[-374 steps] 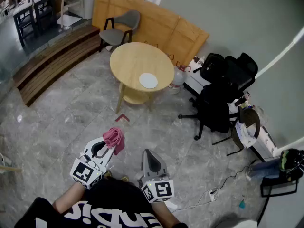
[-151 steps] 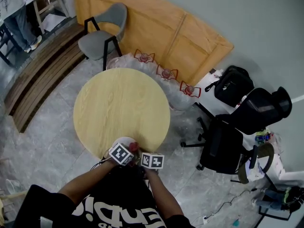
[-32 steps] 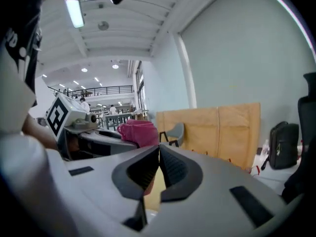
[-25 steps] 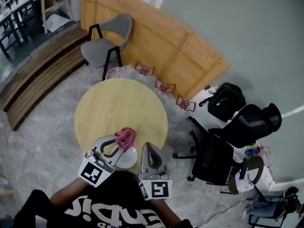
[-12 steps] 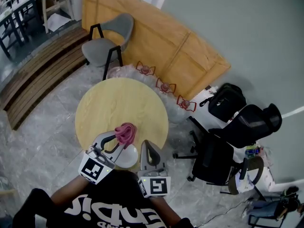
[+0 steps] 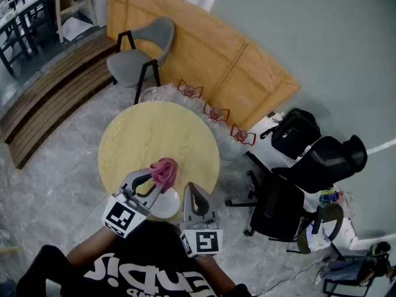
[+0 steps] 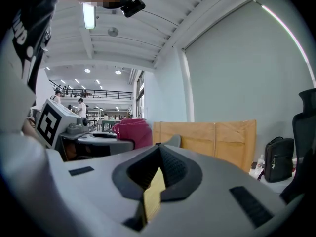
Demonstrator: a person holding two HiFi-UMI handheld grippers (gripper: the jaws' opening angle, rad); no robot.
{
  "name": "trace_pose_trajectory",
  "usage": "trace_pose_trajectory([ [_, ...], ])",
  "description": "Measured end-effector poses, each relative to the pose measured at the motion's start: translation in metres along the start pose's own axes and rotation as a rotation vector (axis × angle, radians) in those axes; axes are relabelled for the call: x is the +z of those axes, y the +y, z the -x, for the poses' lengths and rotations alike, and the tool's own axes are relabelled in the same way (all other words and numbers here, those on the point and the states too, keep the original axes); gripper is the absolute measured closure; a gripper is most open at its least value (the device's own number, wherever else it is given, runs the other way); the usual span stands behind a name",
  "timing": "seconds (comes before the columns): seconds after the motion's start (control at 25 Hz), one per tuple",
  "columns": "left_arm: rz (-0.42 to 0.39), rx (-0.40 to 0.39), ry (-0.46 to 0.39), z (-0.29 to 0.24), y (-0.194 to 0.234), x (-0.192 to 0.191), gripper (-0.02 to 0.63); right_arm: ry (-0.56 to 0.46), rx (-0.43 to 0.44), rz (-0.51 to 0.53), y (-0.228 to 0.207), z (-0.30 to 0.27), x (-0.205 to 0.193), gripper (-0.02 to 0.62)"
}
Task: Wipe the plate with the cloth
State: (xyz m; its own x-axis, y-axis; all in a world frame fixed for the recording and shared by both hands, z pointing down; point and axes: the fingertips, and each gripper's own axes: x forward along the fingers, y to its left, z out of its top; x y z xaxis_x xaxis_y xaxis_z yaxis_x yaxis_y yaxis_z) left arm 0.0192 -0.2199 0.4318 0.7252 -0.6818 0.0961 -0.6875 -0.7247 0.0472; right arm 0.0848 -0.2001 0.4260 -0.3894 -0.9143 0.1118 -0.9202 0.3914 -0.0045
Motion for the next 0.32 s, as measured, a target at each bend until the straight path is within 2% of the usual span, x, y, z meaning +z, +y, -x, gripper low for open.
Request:
trace_pose_trajectory([
  [0.32, 0.02, 0.002, 0.024, 0.0008, 0.0009, -0.0001, 0.54, 0.005, -0.002, -0.007, -0.0005, 0.0022, -0.0015, 0.574],
])
